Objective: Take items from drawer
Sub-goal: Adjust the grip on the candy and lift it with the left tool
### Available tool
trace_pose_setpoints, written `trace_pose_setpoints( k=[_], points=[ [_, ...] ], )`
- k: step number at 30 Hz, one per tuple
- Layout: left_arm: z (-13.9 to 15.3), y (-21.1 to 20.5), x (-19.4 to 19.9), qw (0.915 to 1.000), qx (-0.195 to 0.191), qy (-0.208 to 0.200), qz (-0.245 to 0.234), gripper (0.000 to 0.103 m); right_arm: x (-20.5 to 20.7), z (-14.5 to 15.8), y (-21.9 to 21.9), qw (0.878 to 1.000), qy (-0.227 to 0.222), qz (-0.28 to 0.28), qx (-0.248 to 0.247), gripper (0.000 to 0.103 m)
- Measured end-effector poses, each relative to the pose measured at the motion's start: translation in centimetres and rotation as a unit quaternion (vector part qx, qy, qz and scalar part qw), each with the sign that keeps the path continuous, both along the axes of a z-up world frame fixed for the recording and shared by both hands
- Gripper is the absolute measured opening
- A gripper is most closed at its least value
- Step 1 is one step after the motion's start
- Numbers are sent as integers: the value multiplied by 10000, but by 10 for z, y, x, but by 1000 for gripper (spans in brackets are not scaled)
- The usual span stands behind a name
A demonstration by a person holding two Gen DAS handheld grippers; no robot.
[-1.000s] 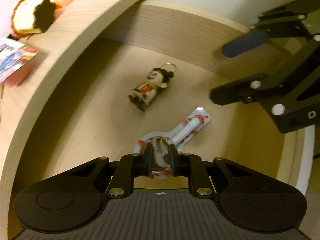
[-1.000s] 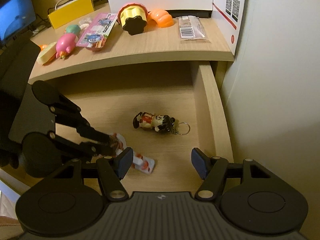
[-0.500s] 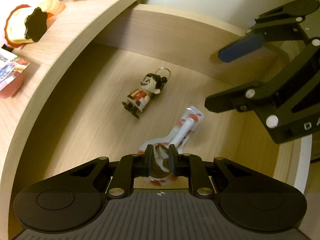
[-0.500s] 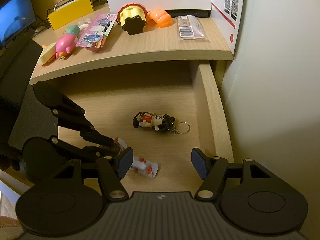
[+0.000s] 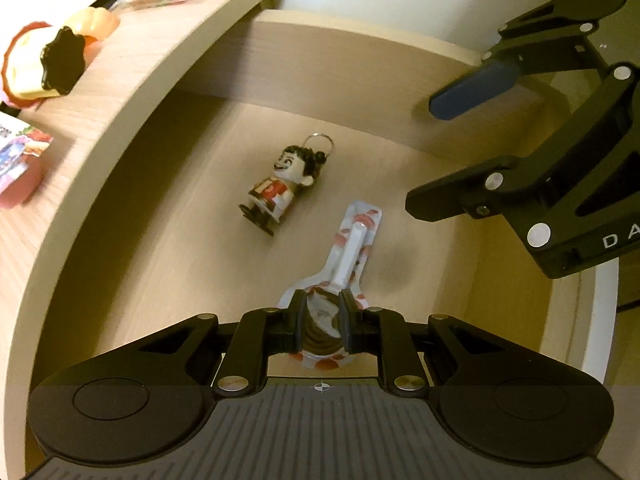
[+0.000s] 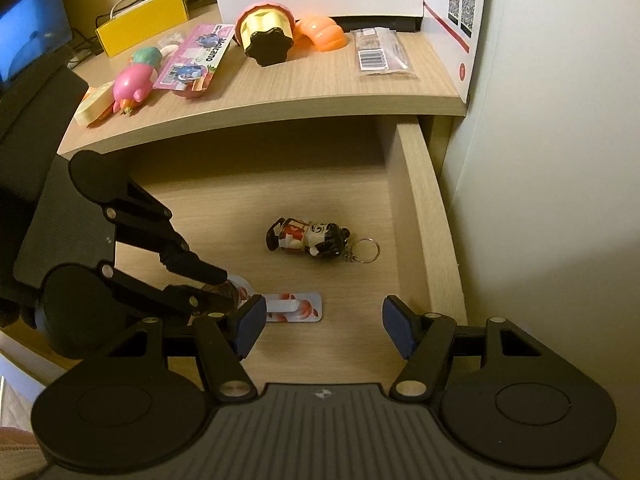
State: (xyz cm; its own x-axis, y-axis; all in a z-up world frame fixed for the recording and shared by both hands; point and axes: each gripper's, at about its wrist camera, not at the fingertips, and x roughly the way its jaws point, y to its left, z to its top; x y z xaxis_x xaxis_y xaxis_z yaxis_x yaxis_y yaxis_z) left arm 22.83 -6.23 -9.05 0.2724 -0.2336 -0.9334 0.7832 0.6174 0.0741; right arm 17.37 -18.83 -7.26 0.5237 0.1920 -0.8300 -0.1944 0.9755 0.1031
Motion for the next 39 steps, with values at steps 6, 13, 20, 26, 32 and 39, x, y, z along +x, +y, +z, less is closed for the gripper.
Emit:
trace_pose_setpoints(
  k=[6, 13, 20, 26, 32, 39],
  points=[
    [0, 1, 1, 9999, 31, -55, 127, 19, -1, 0, 0, 10000, 1, 5, 10, 65],
    [1, -1, 2, 9999, -76, 80, 42, 18, -1, -2, -2, 10000, 6, 23, 24, 65],
    [-1, -5, -5, 9999, -43, 2, -156, 18, -1, -3, -2, 10000, 2, 29, 38, 65],
    [-7, -6, -1, 9991, 46, -362, -236, 38, -1, -2, -4, 9999, -14, 3, 143, 65],
    [-9, 5, 12, 9992, -69, -181, 344, 52, 2, -2, -5, 9999, 16, 9, 158, 65],
    [-10, -6, 6, 9969, -115, 579, 529, 51, 1, -1, -9, 9997, -11, -57, 239, 65]
  ],
)
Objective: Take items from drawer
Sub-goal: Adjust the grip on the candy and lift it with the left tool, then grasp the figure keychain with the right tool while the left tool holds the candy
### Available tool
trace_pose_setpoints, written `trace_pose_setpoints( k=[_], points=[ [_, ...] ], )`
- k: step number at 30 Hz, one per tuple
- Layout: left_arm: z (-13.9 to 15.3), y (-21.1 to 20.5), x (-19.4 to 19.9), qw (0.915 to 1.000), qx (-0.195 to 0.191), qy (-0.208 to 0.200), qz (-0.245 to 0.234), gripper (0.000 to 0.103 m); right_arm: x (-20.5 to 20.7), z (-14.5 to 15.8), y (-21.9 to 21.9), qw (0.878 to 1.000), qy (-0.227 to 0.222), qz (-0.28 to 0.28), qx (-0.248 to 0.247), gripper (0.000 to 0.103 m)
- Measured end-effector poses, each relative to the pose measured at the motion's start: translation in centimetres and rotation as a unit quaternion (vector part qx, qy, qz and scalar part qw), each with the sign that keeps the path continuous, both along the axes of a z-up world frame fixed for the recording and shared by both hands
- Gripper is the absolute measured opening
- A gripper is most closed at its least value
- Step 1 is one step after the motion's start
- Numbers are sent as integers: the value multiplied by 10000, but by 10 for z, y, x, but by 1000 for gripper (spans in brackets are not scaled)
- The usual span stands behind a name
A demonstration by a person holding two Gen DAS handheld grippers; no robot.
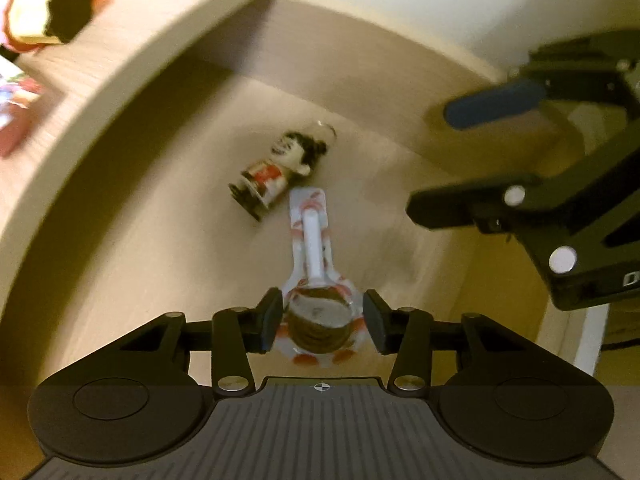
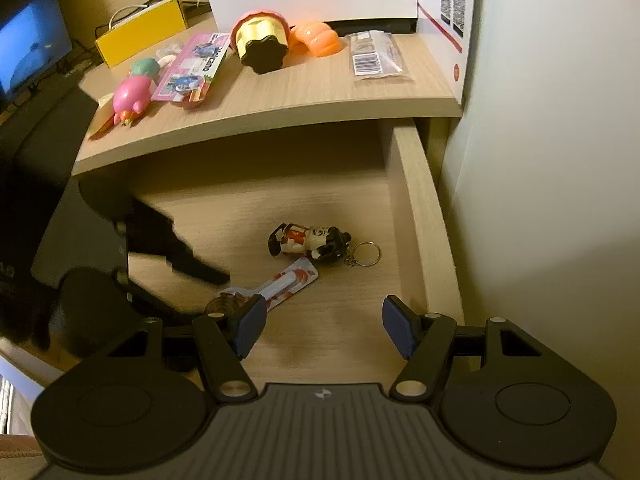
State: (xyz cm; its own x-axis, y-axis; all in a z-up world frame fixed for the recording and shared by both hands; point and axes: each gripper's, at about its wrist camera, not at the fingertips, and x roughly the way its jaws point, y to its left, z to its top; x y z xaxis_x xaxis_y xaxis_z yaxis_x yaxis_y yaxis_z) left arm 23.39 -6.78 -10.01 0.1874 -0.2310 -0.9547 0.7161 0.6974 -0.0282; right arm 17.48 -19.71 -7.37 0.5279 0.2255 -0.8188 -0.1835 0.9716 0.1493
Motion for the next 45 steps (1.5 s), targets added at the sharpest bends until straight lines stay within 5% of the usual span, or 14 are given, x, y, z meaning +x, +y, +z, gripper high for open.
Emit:
trace_pose_setpoints(
  k=[4, 11, 16, 24, 31, 34, 38, 45],
  points=[
    [-8, -4, -3, 9997, 188, -97, 155, 59, 1, -1, 2, 10000, -14, 36, -54, 65],
    [4, 24, 5, 9966, 162, 310, 742, 49, 3, 3, 6, 9993, -166, 167, -278, 65],
    [33, 56, -5, 9924, -96, -35, 1229, 49, 14, 7, 5, 9996, -133, 107, -241, 66],
    [58, 100, -23, 9674, -661, -271, 2430, 49, 60, -5, 51, 9957, 136, 574, -709, 68],
    [68, 143, -45, 9321, -973, -343, 3472, 49, 87, -25, 70, 9901, 377, 662, -1181, 79],
    [60, 150, -44, 9188, -1192, -343, 3748, 49, 91, -30, 76, 9912, 737, 961, -542, 78],
    [49, 151, -50, 9139, -1196, -385, 3861, 49, 83, -16, 76, 9839, 791, 1559, 380, 77],
    [49, 165, -60, 9039, -1215, -406, 4080, 49, 86, -22, 84, 9747, 458, 1917, -1057, 77]
  ],
)
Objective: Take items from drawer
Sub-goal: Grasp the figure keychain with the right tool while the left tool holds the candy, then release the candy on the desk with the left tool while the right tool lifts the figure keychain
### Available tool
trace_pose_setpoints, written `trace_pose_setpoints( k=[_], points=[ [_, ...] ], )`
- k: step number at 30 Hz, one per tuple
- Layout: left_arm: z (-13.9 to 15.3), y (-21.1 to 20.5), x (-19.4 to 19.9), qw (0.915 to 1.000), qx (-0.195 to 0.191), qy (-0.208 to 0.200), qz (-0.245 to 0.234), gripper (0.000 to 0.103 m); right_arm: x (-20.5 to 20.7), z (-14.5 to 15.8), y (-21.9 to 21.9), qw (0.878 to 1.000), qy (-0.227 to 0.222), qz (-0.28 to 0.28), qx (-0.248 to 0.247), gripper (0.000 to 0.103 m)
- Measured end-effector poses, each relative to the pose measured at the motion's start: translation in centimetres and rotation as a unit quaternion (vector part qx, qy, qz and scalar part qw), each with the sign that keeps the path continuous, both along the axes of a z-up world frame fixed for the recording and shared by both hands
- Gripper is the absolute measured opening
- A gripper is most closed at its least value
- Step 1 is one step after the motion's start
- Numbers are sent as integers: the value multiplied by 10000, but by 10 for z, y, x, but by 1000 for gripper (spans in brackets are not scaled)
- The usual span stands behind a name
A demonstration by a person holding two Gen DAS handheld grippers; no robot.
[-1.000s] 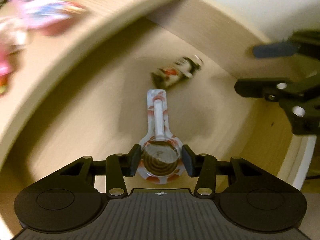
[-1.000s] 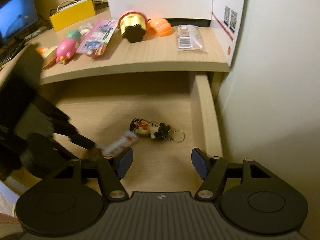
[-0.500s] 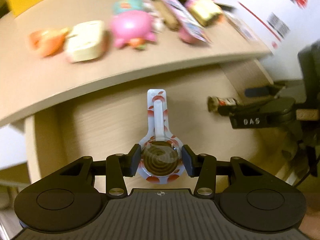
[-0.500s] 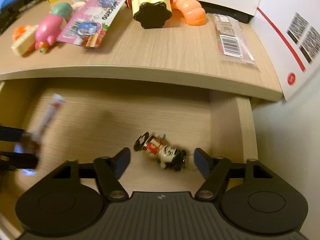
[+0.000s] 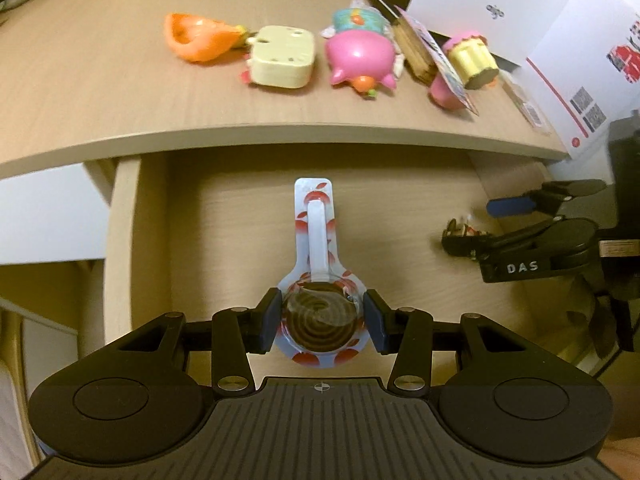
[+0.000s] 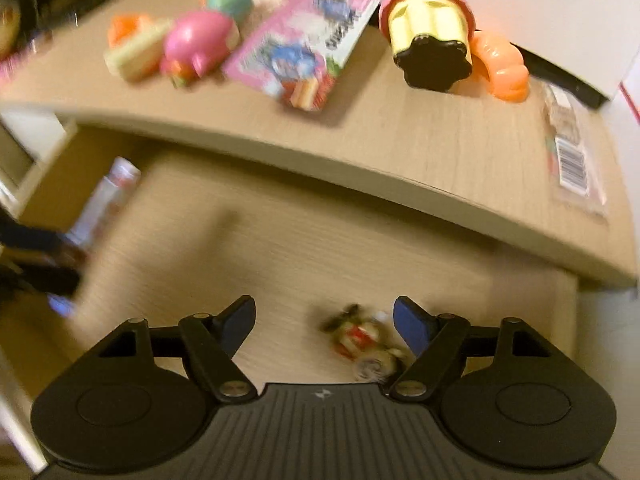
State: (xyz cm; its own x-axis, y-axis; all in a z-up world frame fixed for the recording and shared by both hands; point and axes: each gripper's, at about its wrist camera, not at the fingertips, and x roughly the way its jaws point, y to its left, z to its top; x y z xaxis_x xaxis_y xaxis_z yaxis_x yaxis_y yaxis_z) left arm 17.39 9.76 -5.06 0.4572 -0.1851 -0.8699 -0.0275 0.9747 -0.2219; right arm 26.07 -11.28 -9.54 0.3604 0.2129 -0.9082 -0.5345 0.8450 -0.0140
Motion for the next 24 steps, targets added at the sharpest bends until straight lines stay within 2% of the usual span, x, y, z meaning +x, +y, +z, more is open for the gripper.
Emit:
trace_pose_setpoints(
  k=[2, 5, 7, 9, 11, 12, 19, 22, 23, 24],
  points=[
    [-1, 3, -3, 10000, -15, 18, 38, 49, 1, -8, 4, 9997, 143, 121, -125, 77],
    [-3, 4, -3, 10000, 23, 57, 46, 49, 2, -21, 16, 9974, 117, 288, -646, 77],
    [-5, 2, -4, 9999, 66, 90, 32, 49, 4, -27, 20, 9951, 113, 264, -942, 72],
    [-6, 0, -4, 9998, 132, 136, -1, 49, 6, -28, 18, 9945, 148, 118, -1029, 65],
    [-5, -2, -7, 9996, 202, 161, -83, 49, 8, -28, 14, 9957, 330, -39, -862, 47],
    [-5, -4, -6, 9995, 227, 173, -126, 49, 8, -27, 13, 9960, 416, -77, -787, 29],
    [-10, -15, -3, 9985, 252, 202, -439, 49, -24, -3, 22, 9992, 321, 40, -237, 29],
    [-5, -20, -4, 9981, 193, 114, -570, 49, -40, 16, 14, 9991, 336, -46, 271, 29],
    [1, -22, -4, 9980, 167, 35, -615, 49, -24, 29, 10, 9979, 338, -95, 543, 29],
    [11, -23, -6, 9975, 125, -116, -687, 49, -25, 41, 6, 9965, 300, -129, 769, 29]
  ],
)
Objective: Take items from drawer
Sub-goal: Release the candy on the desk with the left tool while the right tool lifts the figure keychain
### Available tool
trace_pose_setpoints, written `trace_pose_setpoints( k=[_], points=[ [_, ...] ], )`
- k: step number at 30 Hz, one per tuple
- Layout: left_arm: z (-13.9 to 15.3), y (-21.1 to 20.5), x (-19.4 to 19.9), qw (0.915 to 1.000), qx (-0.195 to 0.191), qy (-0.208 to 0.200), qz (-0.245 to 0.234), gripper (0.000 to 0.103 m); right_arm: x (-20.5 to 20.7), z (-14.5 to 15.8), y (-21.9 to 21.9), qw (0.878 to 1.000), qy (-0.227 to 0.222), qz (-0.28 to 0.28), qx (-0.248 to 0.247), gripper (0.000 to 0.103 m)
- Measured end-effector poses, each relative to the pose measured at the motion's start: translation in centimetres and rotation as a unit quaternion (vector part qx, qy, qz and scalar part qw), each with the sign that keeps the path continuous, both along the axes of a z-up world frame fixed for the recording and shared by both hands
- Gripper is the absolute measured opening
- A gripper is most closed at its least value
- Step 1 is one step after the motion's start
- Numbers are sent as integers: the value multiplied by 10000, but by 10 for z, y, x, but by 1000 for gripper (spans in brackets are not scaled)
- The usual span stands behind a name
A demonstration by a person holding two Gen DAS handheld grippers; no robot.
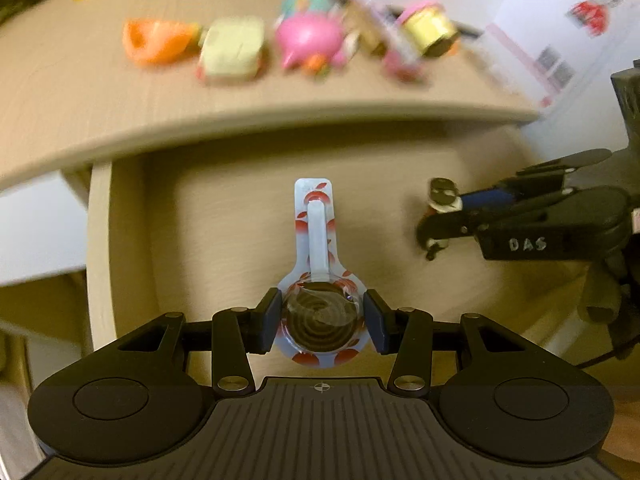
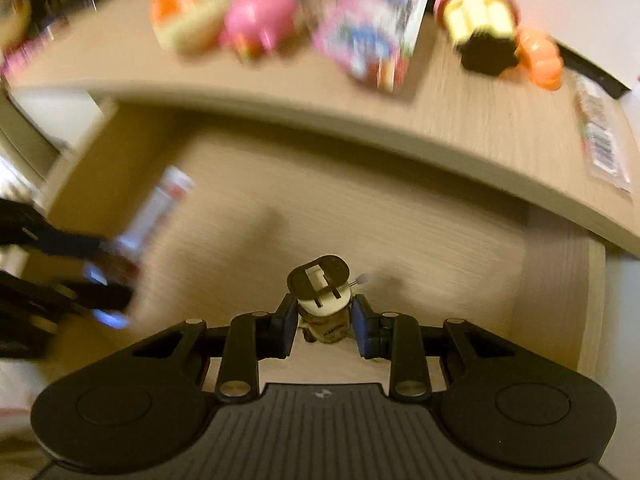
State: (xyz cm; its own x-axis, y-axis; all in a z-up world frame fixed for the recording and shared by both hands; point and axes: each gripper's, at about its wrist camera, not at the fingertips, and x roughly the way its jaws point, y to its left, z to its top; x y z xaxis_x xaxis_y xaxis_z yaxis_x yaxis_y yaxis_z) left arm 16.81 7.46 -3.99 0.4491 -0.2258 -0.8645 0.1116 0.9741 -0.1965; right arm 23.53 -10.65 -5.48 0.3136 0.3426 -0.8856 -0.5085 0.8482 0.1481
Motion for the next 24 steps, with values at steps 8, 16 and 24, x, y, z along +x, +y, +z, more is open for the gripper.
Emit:
trace_pose_setpoints(
  k=[8, 16, 24],
  points=[
    [99, 11, 49, 9866, -131, -1627, 9, 49, -9, 120, -28, 9880, -1162, -285, 981, 29],
    [70, 23, 153, 9913, 257, -1129, 630, 50, -6, 127, -35, 9861, -1360, -529, 790, 28],
    [47, 23, 177, 9928, 597, -830, 625, 50, -5, 92, -39, 9876, -1312, -779, 373, 29]
  ],
)
